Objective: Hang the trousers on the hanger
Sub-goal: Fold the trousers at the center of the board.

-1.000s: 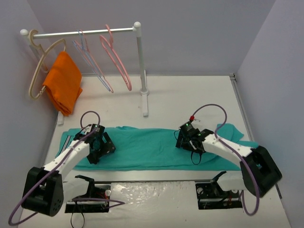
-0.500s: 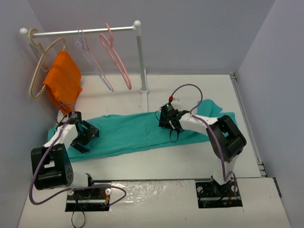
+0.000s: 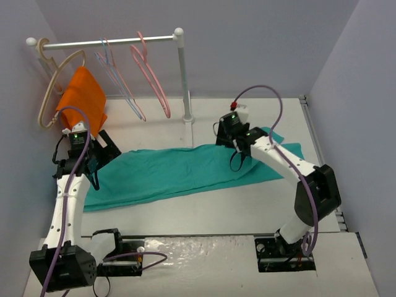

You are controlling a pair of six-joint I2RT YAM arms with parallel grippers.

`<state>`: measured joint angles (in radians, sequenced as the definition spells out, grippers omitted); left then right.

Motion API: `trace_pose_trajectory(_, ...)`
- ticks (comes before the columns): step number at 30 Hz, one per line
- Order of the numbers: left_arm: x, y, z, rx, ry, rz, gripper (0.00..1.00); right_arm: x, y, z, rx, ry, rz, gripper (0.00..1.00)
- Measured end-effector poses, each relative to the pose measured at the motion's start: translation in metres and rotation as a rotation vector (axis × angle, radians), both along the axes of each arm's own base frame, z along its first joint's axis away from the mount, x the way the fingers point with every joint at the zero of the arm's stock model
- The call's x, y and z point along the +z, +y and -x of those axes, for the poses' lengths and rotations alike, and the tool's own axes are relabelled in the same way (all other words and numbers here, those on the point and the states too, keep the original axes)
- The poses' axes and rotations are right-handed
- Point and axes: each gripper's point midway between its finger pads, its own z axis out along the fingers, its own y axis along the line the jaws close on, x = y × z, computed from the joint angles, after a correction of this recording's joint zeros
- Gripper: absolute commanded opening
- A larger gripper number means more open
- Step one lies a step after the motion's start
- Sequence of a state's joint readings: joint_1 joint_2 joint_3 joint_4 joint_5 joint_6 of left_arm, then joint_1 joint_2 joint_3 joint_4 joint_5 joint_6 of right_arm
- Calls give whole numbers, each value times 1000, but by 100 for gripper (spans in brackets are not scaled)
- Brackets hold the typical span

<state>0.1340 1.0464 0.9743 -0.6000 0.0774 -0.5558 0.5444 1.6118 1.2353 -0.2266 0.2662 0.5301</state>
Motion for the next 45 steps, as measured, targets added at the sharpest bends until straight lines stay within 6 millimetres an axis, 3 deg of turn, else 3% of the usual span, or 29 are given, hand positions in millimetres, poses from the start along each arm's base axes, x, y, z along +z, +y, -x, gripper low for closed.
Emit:
trace_pose_trajectory(3,-9,-30,14,-156,7,-49,92,37,-44,-28,-95,-79,21,49)
trace_pose_trajectory(6,-27,-59,26,-311,80,-71,92,47,-78,-52,-163,-104,101,47)
trace_pose_trajectory(9,-43,-74,30,-400,136,-86,92,33,-82,-70,-154,-74,182,44)
trace_pose_trajectory(11,-47,-74,33,-414,154,-94,92,13,-83,-79,-140,-30,242,43)
trace_pose_trajectory(18,-46,-73,33,-424,149,-107,92,-60,-93,-100,-126,112,362,42)
trace_pose_trajectory(22,-47,-73,33,-425,152,-108,92,-83,-104,-108,-155,152,396,42)
trace_pose_trajectory(30,-47,-71,33,-417,154,-116,92,-97,-128,-117,-219,170,453,42)
trace_pose_trajectory(38,-49,-70,33,-417,162,-117,92,-116,-138,-124,-221,203,460,40)
trace_pose_trajectory(41,-49,-70,33,-415,163,-118,92,-117,-141,-125,-219,207,444,32)
trace_pose_trajectory(45,-49,-70,32,-415,164,-119,92,-119,-147,-128,-232,209,423,7)
